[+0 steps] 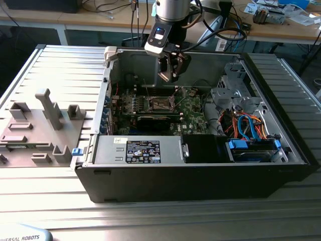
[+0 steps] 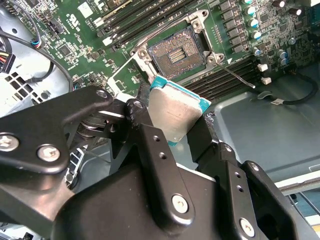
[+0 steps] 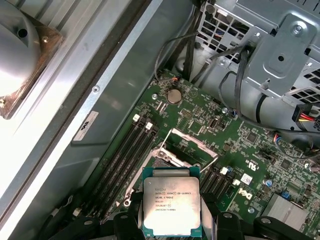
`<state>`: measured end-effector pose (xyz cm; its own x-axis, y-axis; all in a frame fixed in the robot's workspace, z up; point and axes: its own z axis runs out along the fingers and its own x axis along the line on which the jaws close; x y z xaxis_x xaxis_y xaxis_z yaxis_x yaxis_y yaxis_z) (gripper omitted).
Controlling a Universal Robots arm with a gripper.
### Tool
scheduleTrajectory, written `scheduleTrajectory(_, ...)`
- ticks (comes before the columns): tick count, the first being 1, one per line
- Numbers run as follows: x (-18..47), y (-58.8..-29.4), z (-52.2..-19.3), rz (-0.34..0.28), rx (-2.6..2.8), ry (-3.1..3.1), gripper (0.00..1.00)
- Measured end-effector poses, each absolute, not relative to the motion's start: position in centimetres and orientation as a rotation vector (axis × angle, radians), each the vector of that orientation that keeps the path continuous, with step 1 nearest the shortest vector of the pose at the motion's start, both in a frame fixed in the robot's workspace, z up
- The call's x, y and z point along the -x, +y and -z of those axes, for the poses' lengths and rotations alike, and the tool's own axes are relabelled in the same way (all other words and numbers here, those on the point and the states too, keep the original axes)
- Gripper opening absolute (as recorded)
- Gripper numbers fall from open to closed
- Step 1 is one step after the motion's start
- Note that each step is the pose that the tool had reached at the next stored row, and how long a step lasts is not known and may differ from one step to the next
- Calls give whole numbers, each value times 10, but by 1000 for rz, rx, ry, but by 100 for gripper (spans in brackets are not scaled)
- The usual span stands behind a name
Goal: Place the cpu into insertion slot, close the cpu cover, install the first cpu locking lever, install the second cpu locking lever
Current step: 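Place the cpu into insertion slot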
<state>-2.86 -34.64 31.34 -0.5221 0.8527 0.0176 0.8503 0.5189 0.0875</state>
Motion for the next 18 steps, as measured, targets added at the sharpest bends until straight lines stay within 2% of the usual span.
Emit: scheduleTrajectory(18,29,-346,-313,-132,-1550,2697,54)
